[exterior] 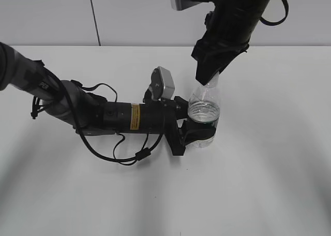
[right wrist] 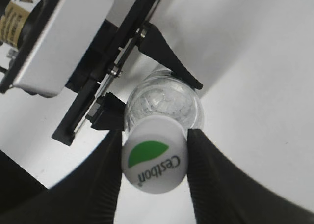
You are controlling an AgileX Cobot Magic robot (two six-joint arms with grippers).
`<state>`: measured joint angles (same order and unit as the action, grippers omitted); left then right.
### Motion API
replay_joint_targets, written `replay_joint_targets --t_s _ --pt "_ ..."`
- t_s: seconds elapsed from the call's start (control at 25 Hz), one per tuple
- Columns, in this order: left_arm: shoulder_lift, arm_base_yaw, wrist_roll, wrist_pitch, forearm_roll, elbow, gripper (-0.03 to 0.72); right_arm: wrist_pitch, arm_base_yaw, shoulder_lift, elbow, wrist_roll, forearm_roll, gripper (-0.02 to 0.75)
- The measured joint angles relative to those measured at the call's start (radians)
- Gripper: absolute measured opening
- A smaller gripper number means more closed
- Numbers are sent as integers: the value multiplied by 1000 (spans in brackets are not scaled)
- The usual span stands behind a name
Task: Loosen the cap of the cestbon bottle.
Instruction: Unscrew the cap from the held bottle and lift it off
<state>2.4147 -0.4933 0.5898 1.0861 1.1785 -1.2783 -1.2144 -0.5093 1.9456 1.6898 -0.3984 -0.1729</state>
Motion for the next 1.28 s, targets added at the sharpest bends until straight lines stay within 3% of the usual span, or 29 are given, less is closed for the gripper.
replay_joint_targets --t_s 0.76,1.04,1.28 --pt "-3 3 1 -8 48 -7 390 -9 0 11 10 -987 -20 310" --pt "-3 5 1 -7 57 -8 390 -12 0 12 10 -1212 -25 309" --pt "-3 5 1 -6 57 -9 390 -13 0 9 10 -1285 -25 309"
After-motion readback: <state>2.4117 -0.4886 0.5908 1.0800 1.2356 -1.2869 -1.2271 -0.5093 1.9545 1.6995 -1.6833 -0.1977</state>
